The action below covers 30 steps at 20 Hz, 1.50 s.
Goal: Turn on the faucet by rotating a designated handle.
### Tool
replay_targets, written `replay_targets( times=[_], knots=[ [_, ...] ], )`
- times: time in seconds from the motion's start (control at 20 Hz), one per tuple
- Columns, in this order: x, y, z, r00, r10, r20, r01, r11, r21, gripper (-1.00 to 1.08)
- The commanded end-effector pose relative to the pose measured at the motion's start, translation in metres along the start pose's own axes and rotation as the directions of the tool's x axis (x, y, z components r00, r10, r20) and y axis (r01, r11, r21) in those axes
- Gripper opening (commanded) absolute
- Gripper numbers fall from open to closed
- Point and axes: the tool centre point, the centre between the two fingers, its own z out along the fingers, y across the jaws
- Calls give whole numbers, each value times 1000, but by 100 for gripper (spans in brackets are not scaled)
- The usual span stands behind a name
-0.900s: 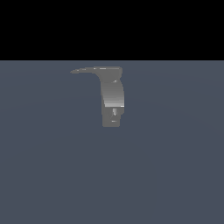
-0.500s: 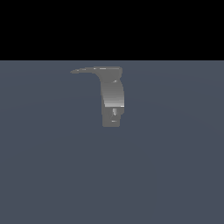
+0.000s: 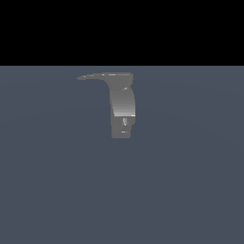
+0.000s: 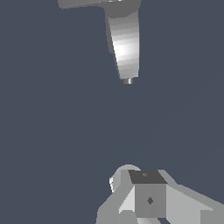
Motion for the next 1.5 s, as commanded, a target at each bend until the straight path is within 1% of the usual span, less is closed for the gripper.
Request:
replay_targets(
  times=[0.0,0.35,0.7,1.05,1.45],
  knots=[
    [5,-10,5,999,41,-1,-41,999,2,-100],
    [26,-44,24,984,179,-4,-179,984,9,-100],
    [53,-76,42,948,317,-6,-317,948,18,-100],
    [84,-104,60,893,450,-6,-449,893,26,-100],
    [125,-129,79,809,588,-6,-588,808,36,-100]
  ],
)
